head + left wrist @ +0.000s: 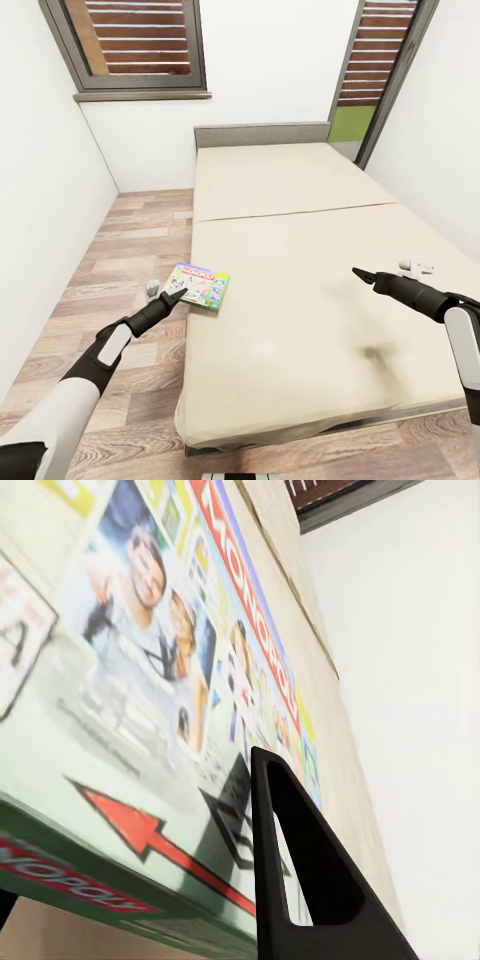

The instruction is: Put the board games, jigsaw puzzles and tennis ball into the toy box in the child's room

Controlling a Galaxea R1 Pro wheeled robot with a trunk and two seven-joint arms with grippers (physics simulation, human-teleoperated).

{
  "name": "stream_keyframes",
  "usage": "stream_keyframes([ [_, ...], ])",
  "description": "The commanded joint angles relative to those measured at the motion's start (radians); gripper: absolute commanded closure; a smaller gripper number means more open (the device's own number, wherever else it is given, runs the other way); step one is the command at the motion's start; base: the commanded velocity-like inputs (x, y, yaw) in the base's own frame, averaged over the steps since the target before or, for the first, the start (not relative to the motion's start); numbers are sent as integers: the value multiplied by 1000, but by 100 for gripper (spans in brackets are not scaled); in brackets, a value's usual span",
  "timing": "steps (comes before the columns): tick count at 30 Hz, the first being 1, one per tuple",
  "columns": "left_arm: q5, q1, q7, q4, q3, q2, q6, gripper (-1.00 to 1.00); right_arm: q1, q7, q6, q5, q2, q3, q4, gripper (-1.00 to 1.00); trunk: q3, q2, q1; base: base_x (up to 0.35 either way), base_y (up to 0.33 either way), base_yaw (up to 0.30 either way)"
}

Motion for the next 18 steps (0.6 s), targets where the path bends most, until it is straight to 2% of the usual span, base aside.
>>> stream_keyframes([
  [1,7,2,3,-8,1,0,9,100,-1,8,5,5,0,-1,0,-100,-1,0,0,0,0,0],
  [18,11,41,23,-119,4,4,21,100,-1,8,5,5,1,0,0,-100,-1,0,0,0,0,0],
])
